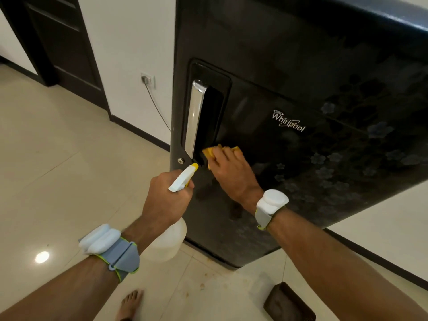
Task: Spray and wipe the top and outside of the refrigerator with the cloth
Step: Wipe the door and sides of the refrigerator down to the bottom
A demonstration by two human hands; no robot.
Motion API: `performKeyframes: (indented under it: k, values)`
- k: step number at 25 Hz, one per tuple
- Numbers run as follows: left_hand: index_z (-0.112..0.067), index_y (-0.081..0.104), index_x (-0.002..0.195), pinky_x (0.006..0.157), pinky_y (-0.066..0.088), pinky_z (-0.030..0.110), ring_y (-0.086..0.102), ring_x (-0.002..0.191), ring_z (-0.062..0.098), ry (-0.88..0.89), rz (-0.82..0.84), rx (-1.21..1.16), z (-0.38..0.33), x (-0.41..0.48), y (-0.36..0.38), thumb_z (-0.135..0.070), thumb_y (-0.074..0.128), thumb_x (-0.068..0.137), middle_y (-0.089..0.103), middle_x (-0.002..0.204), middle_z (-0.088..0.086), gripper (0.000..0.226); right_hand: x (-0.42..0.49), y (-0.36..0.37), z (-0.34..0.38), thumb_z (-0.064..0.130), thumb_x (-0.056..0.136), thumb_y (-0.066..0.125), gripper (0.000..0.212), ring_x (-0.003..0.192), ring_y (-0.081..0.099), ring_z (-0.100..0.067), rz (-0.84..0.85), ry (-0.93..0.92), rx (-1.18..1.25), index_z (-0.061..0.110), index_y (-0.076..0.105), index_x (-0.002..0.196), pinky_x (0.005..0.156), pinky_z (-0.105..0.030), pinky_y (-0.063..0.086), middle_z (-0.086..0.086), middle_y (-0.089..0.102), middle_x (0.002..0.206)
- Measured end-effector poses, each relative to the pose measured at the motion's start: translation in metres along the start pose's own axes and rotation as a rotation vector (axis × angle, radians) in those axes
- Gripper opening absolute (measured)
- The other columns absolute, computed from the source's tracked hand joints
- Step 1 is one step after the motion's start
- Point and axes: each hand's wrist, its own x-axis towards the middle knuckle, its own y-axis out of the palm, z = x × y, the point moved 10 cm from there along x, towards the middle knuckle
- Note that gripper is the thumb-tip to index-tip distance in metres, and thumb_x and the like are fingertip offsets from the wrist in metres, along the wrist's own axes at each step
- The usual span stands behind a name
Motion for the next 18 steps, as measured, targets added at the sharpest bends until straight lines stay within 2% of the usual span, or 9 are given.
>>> performKeyframes:
  k: [2, 5, 6, 8, 10, 11, 14, 16, 18]
  values:
    - [-0.004, 0.068, 0.078, 0.051, 0.04, 0.029, 0.052, 0.056, 0.026, -0.018, -0.001, -0.002, 0.005, 0.001, -0.001, -0.006, 0.064, 0.087, 0.063, 0.07, 0.022, 0.009, 0.011, -0.005, -0.01, 0.011, 0.093, 0.039, 0.034, 0.098, 0.055, -0.031, -0.018, 0.08, -0.01, 0.008, 0.062, 0.117, 0.083, -0.042, 0.047, -0.012, 0.057, 0.12]
    - [-0.003, 0.067, 0.078, 0.049, 0.038, 0.029, 0.049, 0.054, 0.023, -0.025, 0.003, -0.014, 0.005, 0.0, -0.003, -0.007, 0.063, 0.087, 0.062, 0.07, 0.024, 0.01, -0.022, 0.048, 0.044, 0.019, 0.091, 0.056, 0.023, 0.102, 0.058, -0.024, 0.258, -0.301, -0.095, 0.018, 0.071, 0.108, 0.091, -0.038, 0.047, -0.003, 0.059, 0.123]
    - [-0.003, 0.067, 0.078, 0.049, 0.038, 0.028, 0.049, 0.054, 0.023, -0.023, 0.005, -0.021, 0.004, 0.0, -0.004, -0.007, 0.063, 0.087, 0.062, 0.07, 0.024, 0.011, -0.028, 0.054, 0.046, 0.019, 0.091, 0.06, 0.021, 0.104, 0.059, -0.025, 0.31, -0.307, -0.074, 0.017, 0.072, 0.108, 0.093, -0.038, 0.046, -0.004, 0.059, 0.125]
    - [-0.002, 0.067, 0.078, 0.049, 0.038, 0.028, 0.051, 0.054, 0.024, -0.011, 0.003, -0.016, 0.003, 0.0, -0.006, -0.006, 0.064, 0.087, 0.063, 0.07, 0.024, 0.011, -0.006, 0.038, 0.022, 0.015, 0.087, 0.065, 0.028, 0.104, 0.058, -0.03, 0.21, -0.081, 0.001, 0.009, 0.068, 0.114, 0.091, -0.043, 0.047, -0.012, 0.059, 0.125]
    - [-0.002, 0.068, 0.079, 0.05, 0.039, 0.025, 0.052, 0.056, 0.024, 0.001, 0.005, -0.002, 0.001, 0.004, -0.005, -0.006, 0.065, 0.087, 0.064, 0.071, 0.022, 0.009, 0.016, -0.001, -0.009, 0.014, 0.09, 0.055, 0.036, 0.103, 0.056, -0.034, 0.031, 0.21, 0.0, 0.006, 0.059, 0.124, 0.086, -0.044, 0.047, -0.016, 0.056, 0.123]
    - [-0.001, 0.068, 0.079, 0.05, 0.038, 0.025, 0.052, 0.056, 0.023, 0.006, 0.003, -0.001, 0.001, 0.005, -0.005, -0.005, 0.065, 0.086, 0.064, 0.071, 0.023, 0.009, 0.018, -0.006, -0.009, 0.014, 0.092, 0.049, 0.036, 0.102, 0.055, -0.033, 0.006, 0.229, -0.034, 0.006, 0.058, 0.126, 0.084, -0.044, 0.046, -0.015, 0.055, 0.122]
    - [0.0, 0.067, 0.077, 0.05, 0.038, 0.031, 0.047, 0.054, 0.024, 0.009, 0.01, -0.009, -0.001, 0.004, -0.005, -0.005, 0.064, 0.086, 0.062, 0.07, 0.026, 0.011, 0.007, 0.023, 0.039, 0.02, 0.095, 0.051, 0.029, 0.097, 0.058, -0.026, 0.142, -0.06, -0.132, 0.012, 0.065, 0.119, 0.082, -0.039, 0.047, -0.008, 0.057, 0.122]
    - [-0.001, 0.068, 0.079, 0.05, 0.039, 0.031, 0.048, 0.054, 0.023, 0.006, 0.001, -0.022, 0.001, 0.004, -0.011, -0.006, 0.065, 0.087, 0.062, 0.07, 0.025, 0.01, 0.014, 0.036, 0.037, 0.02, 0.095, 0.052, 0.023, 0.095, 0.057, -0.025, 0.218, 0.029, -0.088, 0.012, 0.067, 0.11, 0.079, -0.037, 0.047, -0.008, 0.057, 0.117]
    - [-0.002, 0.069, 0.08, 0.049, 0.038, 0.028, 0.049, 0.053, 0.022, -0.008, -0.003, -0.017, 0.006, 0.006, -0.014, -0.007, 0.065, 0.087, 0.063, 0.07, 0.024, 0.009, 0.027, 0.025, 0.02, 0.021, 0.094, 0.055, 0.018, 0.093, 0.058, -0.026, 0.145, 0.206, -0.006, 0.011, 0.066, 0.103, 0.077, -0.037, 0.047, -0.009, 0.058, 0.113]
